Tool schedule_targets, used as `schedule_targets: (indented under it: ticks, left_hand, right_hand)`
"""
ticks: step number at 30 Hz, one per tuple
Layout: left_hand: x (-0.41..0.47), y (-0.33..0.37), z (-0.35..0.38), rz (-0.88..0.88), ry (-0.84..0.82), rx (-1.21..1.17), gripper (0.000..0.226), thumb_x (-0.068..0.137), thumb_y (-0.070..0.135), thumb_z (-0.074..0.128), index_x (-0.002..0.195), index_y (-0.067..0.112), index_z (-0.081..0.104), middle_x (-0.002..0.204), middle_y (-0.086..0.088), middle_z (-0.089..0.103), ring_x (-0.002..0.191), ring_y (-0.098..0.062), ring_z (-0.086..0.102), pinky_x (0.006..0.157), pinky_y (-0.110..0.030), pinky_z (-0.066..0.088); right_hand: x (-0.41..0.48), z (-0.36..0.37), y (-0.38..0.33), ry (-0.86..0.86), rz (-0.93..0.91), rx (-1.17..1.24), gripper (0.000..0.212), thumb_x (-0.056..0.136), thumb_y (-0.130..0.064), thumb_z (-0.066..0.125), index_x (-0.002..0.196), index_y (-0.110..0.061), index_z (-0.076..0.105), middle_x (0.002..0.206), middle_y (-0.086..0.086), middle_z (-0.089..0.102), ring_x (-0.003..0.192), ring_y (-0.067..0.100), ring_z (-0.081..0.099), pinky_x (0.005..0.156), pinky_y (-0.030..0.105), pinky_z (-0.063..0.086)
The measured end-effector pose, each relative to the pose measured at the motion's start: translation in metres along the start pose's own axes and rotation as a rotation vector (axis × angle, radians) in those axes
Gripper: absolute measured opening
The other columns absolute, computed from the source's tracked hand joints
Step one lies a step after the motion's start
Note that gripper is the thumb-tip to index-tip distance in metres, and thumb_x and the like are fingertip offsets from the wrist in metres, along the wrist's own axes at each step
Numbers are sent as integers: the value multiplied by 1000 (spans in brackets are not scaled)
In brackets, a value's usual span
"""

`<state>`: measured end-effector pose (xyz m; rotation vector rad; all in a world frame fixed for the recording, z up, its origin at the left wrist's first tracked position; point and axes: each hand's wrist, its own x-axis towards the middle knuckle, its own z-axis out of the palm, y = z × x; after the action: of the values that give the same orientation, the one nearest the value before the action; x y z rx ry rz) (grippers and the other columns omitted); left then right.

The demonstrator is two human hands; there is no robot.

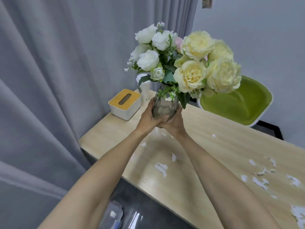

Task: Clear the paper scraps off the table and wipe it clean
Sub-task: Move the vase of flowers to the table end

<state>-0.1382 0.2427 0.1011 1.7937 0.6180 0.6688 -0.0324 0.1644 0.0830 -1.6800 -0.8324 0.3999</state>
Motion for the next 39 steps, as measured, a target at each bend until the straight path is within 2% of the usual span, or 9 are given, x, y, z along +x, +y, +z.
schedule_targets:
  ticks: [6, 10, 13, 16, 18, 25, 33, 35, 39]
  left_hand:
    - [-28, -47, -87, -57, 204, 51, 93, 70, 43, 77, 145, 38, 24, 130, 19, 51, 113, 6, 51, 84, -3, 43]
    - [-44, -85, -124, -91, 310, 79, 87, 71, 43, 78, 141, 40, 27, 127, 22, 52, 114, 10, 50, 88, -8, 43]
    - [-55, -117, -145, -134, 383, 58, 87, 75, 34, 80, 145, 29, 29, 129, 17, 51, 120, 1, 49, 92, -11, 45]
    - [-62, -149, -163, -167, 442, 68, 91, 69, 44, 80, 143, 30, 29, 128, 20, 50, 122, -1, 48, 102, -23, 43]
    - [-63, -164, -170, -180, 481, 92, 95, 68, 45, 81, 145, 30, 28, 128, 21, 48, 121, -1, 47, 101, -22, 41]
    - [-59, -191, -179, -189, 537, 140, 92, 74, 32, 81, 147, 28, 26, 128, 17, 48, 118, 0, 46, 93, -11, 37]
    - [-48, -202, -175, -181, 524, 98, 90, 74, 29, 81, 146, 29, 28, 126, 18, 49, 116, 1, 48, 84, 0, 37]
    - [-45, -204, -174, -176, 519, 91, 89, 74, 28, 81, 145, 28, 28, 128, 16, 50, 118, -1, 48, 87, -3, 39]
    - [-41, -210, -174, -173, 504, 73, 90, 72, 34, 82, 144, 28, 29, 136, 7, 52, 124, -9, 50, 100, -25, 45]
  right_hand:
    - [-4, 106, -9, -236, -61, 112, 113, 43, -3, 90, 137, -15, 27, 127, 3, 52, 113, 15, 55, 68, 8, 50]
    - [-3, 162, 2, -345, -136, 165, 95, 45, 8, 86, 117, -34, 41, 109, -14, 59, 100, -9, 59, 75, 12, 51]
    - [-6, 201, 16, -413, -145, 162, 100, 45, 0, 88, 123, -33, 36, 117, -9, 58, 108, 2, 58, 83, 13, 49]
    - [-9, 236, 36, -493, -128, 167, 105, 43, -10, 88, 131, -25, 33, 125, -3, 55, 115, 9, 56, 92, 30, 53]
    - [-7, 252, 46, -505, -135, 185, 109, 42, -16, 90, 134, -24, 33, 128, -2, 54, 118, 10, 55, 95, 40, 52]
    - [1, 276, 62, -515, -193, 227, 102, 47, -17, 93, 134, -23, 40, 128, -2, 56, 120, 14, 55, 98, 44, 49]
    - [8, 276, 73, -510, -160, 252, 101, 50, -11, 90, 135, -20, 36, 128, -3, 54, 119, 6, 54, 97, 28, 49]
    - [11, 276, 75, -509, -154, 225, 103, 49, -14, 91, 136, -20, 36, 128, -3, 54, 118, 6, 55, 96, 28, 49]
    - [18, 279, 81, -523, -137, 177, 103, 48, -19, 93, 135, -21, 38, 126, -4, 58, 116, 7, 57, 96, 36, 51]
